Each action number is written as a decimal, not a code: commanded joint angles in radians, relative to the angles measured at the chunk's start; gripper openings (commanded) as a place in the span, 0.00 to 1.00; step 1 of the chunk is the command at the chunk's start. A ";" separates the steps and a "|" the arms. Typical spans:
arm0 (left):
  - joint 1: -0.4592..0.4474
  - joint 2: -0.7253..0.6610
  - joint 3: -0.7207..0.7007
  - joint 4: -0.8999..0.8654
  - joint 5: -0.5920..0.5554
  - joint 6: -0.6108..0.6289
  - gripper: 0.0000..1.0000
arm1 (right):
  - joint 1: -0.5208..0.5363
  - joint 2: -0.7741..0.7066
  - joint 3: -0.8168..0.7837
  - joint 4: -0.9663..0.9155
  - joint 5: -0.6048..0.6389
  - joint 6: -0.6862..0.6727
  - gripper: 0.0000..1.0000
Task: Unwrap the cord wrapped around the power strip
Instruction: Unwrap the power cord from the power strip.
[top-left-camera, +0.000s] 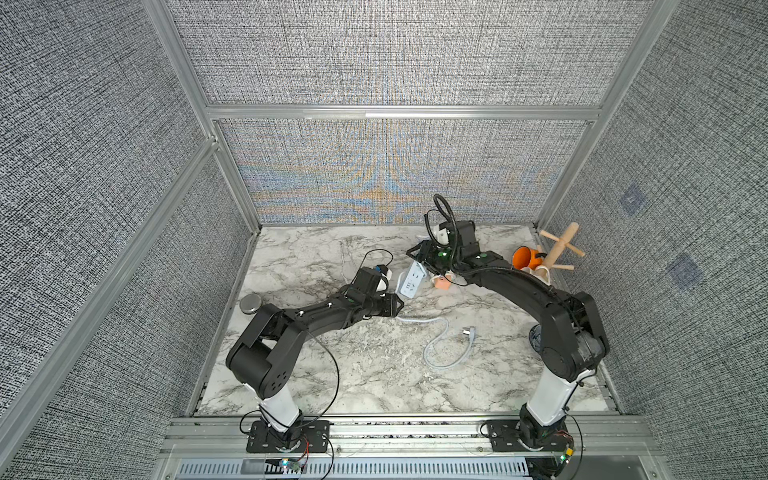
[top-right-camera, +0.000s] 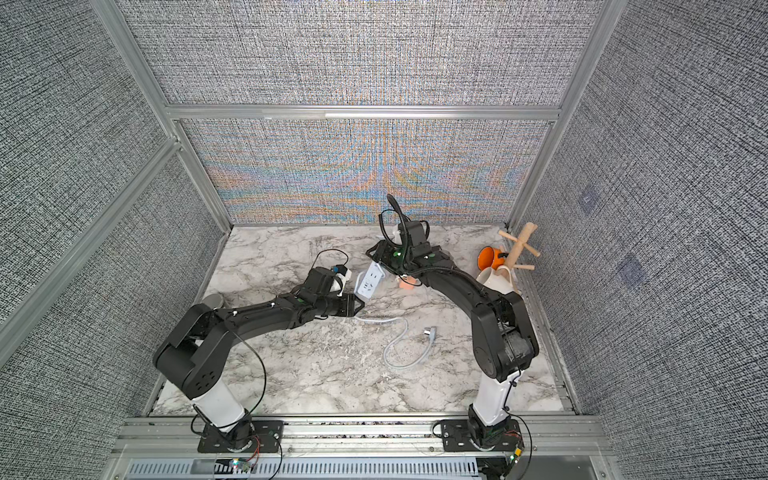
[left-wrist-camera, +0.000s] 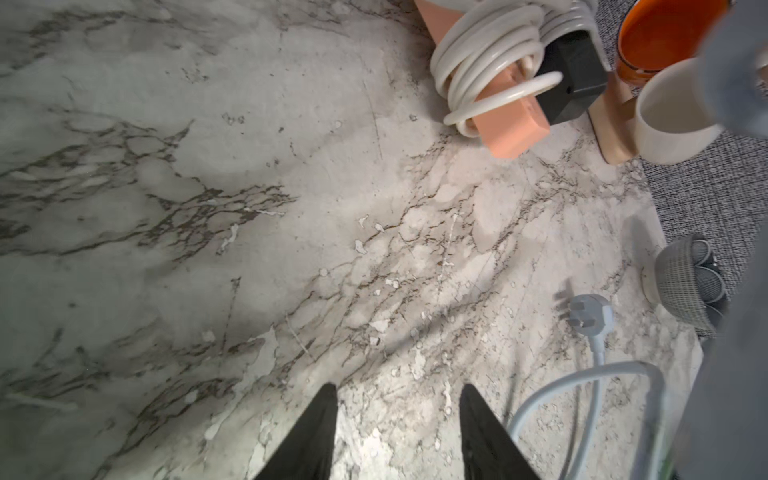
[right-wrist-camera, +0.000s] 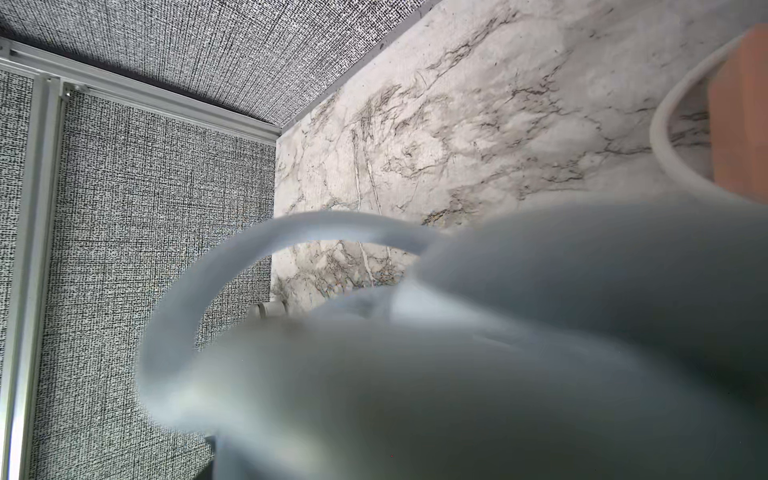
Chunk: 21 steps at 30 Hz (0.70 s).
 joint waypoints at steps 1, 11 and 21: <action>-0.001 -0.026 -0.016 0.078 -0.082 0.062 0.66 | 0.001 0.000 0.015 0.026 -0.003 0.019 0.00; -0.041 -0.296 0.022 -0.253 -0.299 0.352 0.88 | 0.001 0.020 0.060 -0.058 0.080 0.009 0.00; -0.139 -0.208 0.150 -0.224 -0.297 0.436 0.81 | 0.014 0.023 0.088 -0.104 0.124 0.037 0.00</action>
